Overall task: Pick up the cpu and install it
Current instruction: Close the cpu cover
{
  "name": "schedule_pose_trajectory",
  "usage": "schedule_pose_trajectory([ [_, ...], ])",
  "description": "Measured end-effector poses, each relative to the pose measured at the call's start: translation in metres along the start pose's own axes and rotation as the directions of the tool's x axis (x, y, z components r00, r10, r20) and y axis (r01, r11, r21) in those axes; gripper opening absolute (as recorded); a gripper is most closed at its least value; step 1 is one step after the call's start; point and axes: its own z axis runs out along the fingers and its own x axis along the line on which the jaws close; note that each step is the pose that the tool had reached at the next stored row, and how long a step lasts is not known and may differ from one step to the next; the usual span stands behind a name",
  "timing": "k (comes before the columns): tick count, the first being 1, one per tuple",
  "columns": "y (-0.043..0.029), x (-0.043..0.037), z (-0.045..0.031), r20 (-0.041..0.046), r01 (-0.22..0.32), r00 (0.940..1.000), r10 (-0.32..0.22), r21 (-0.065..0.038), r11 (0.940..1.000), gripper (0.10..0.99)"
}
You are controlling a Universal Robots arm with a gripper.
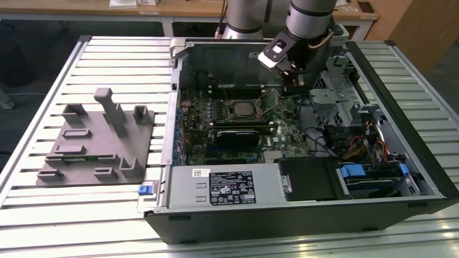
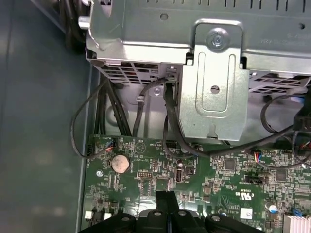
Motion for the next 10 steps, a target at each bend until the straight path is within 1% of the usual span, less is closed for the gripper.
schedule_pose_trajectory([
  [4,-0.0001,-0.0002,0.0061,-0.0001,0.0,1.0,0.0,0.002,1.0,0.106],
  [7,-0.0002,-0.0003,0.0065,0.0001,0.0,1.0,0.0,0.003,1.0,0.106],
  [10,-0.0028,-0.0001,0.0065,-0.0004,0.0,1.0,0.0,0.003,1.0,0.106],
])
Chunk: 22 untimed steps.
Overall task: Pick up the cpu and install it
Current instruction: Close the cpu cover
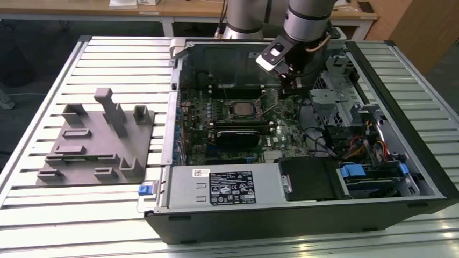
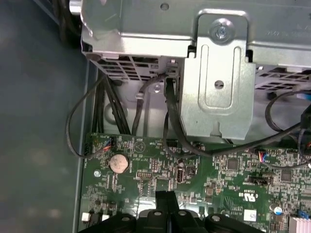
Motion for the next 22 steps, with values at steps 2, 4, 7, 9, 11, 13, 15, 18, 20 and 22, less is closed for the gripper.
schedule_pose_trajectory([
  [2,-0.0018,0.0001,-0.0006,-0.0016,0.0,1.0,0.0,0.0,1.0,0.106],
  [4,-0.004,0.0003,-0.0013,-0.0032,0.0,1.0,0.0,0.0,1.0,0.106],
  [7,-0.0071,0.0005,-0.0028,-0.0046,0.0,1.0,0.0,0.0,1.0,0.106],
  [9,-0.0099,0.0007,-0.0032,-0.005,0.0,1.0,0.0,0.0,1.0,0.106],
  [11,-0.013,0.0008,-0.0033,-0.005,0.0,1.0,0.0,0.0,1.0,0.106],
  [13,-0.0162,0.001,-0.0034,-0.005,0.0,1.0,0.0,0.0,1.0,0.106],
  [15,-0.0197,0.0012,-0.0035,-0.0051,0.0,1.0,0.0,0.0,1.0,0.106],
  [18,-0.0245,0.0015,-0.0036,-0.0051,0.0,1.0,0.0,0.0,1.0,0.106],
  [20,-0.0263,0.0016,-0.0037,-0.0051,0.0,1.0,0.0,0.0,1.0,0.106],
  [22,-0.027,0.0016,-0.0037,-0.005,0.0,1.0,0.0,0.0,1.0,0.106],
])
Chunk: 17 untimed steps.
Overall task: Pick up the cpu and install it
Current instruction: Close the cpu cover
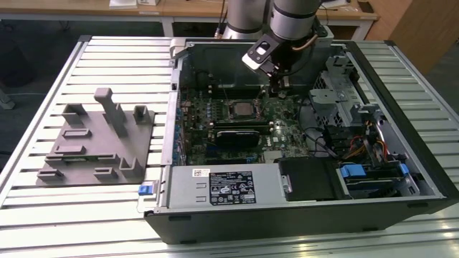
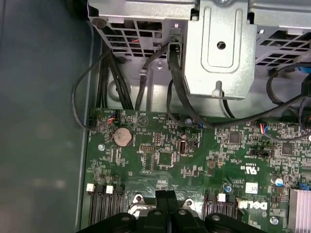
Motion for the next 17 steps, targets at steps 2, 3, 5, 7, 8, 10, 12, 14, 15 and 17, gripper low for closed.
schedule_pose_trajectory([
  [2,-0.0002,0.0,0.0,-0.0001,0.0,1.0,0.0,0.0,1.0,0.106],
  [3,-0.0004,0.0,0.0,-0.0001,0.0,1.0,0.0,0.0,1.0,0.106],
  [5,-0.0006,0.0001,0.0,-0.0001,0.0,1.0,0.0,0.0,1.0,0.106],
  [7,-0.0011,0.0001,0.0001,-0.0001,0.0,1.0,0.0,0.0,1.0,0.106],
  [8,-0.0013,0.0001,0.0001,0.0,0.0,1.0,0.0,0.0,1.0,0.106],
  [10,-0.0018,0.0001,0.0003,0.0,0.0,1.0,0.0,0.0,1.0,0.106],
  [12,-0.0024,0.0001,0.0006,-0.0001,0.0,1.0,0.0,0.0,1.0,0.106],
  [14,-0.0031,0.0002,0.0007,0.0,0.0,1.0,0.0,0.0,1.0,0.106],
  [15,-0.0035,0.0002,0.0009,-0.0001,0.0,1.0,0.0,0.0,1.0,0.106],
  [17,-0.0045,0.0002,0.0012,-0.0002,0.0,1.0,0.0,0.0,1.0,0.106],
])
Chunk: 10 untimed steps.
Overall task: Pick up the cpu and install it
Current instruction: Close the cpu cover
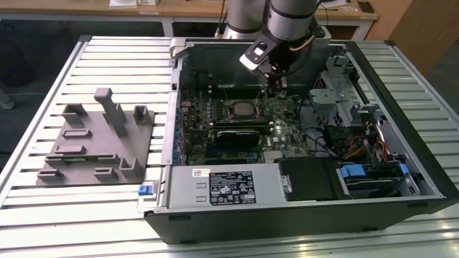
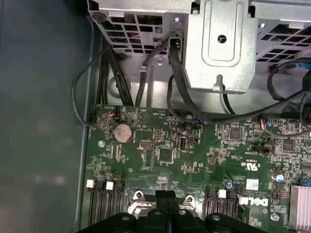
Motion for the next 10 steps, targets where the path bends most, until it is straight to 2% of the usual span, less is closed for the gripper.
schedule_pose_trajectory([
  [10,-0.0062,0.0002,0.0024,0.0,0.0,1.0,0.0,0.0,1.0,0.106],
])
